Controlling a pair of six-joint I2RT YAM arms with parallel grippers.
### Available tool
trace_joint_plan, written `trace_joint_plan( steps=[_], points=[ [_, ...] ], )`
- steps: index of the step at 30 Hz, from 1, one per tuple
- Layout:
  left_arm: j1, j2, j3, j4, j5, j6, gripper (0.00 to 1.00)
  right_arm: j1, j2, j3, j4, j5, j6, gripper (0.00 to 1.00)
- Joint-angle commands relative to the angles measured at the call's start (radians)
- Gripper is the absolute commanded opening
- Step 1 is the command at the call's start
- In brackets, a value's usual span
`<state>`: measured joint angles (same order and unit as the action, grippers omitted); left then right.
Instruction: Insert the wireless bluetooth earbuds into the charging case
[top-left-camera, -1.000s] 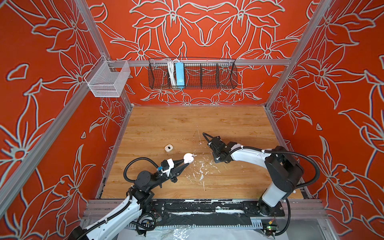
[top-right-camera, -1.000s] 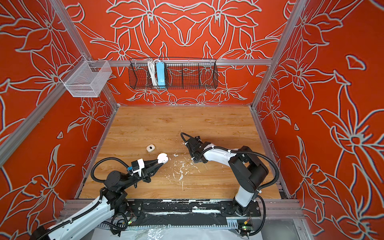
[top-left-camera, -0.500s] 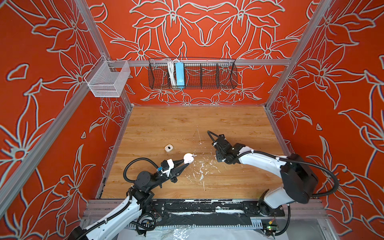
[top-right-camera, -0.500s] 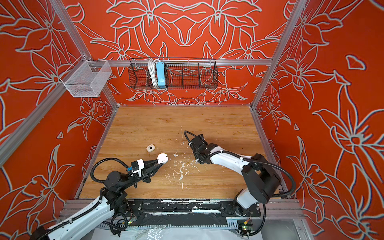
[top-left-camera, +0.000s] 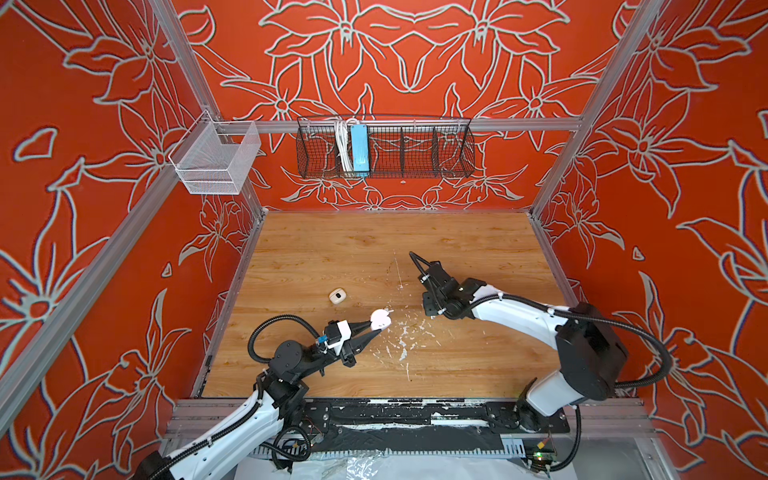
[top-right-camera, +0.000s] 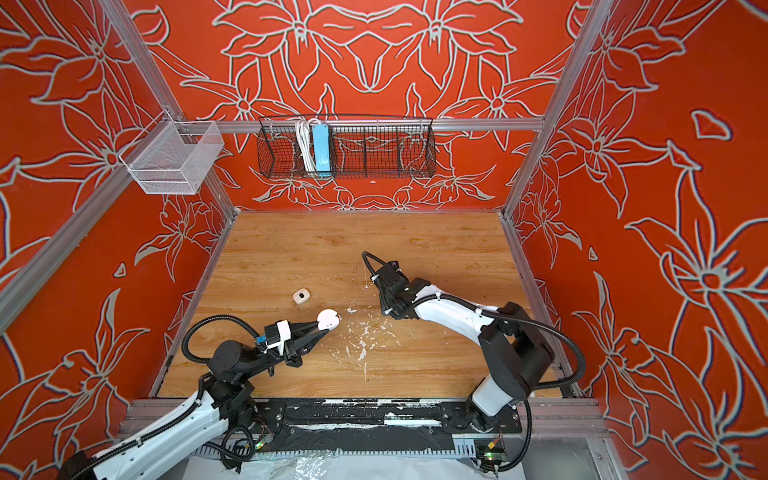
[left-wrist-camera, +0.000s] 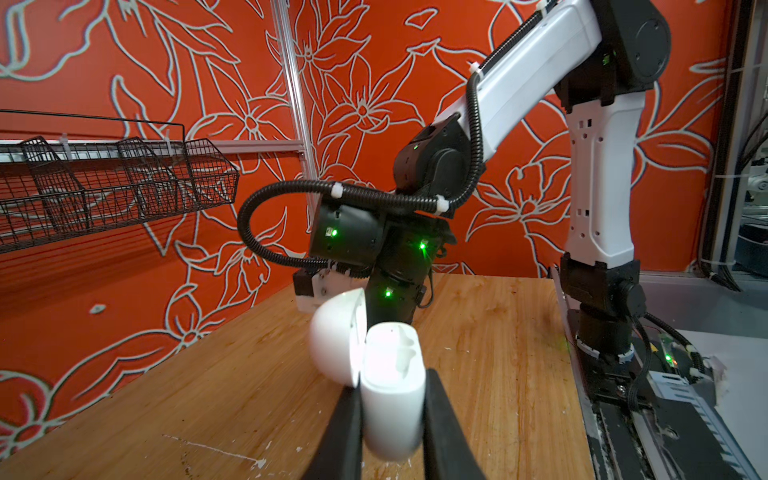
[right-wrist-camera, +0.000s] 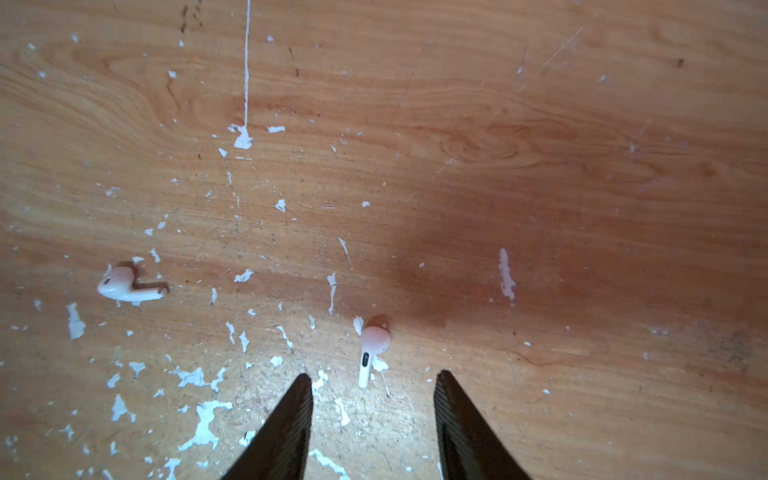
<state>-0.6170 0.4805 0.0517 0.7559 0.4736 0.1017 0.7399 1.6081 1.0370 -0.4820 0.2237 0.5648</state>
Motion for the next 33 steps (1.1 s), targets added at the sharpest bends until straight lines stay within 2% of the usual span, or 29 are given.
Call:
trace_joint_plan(
  steps=[1,13,25,33],
  points=[
    [-0.009,-0.005,0.026,-0.009,0.019,0.031,0.0,-0.003,0.052,0.043,-0.044,-0.03,0.01,0.5],
    [-0.015,-0.002,0.028,-0.008,0.019,0.034,0.0,-0.004,0.163,0.069,-0.075,0.033,0.015,0.5],
    [-0.02,-0.015,0.028,-0.019,0.017,0.036,0.0,-0.029,0.199,0.061,-0.023,-0.013,0.012,0.48],
    [-0.023,-0.022,0.027,-0.027,0.01,0.041,0.0,-0.033,0.204,0.061,-0.021,-0.034,0.013,0.38]
  ],
)
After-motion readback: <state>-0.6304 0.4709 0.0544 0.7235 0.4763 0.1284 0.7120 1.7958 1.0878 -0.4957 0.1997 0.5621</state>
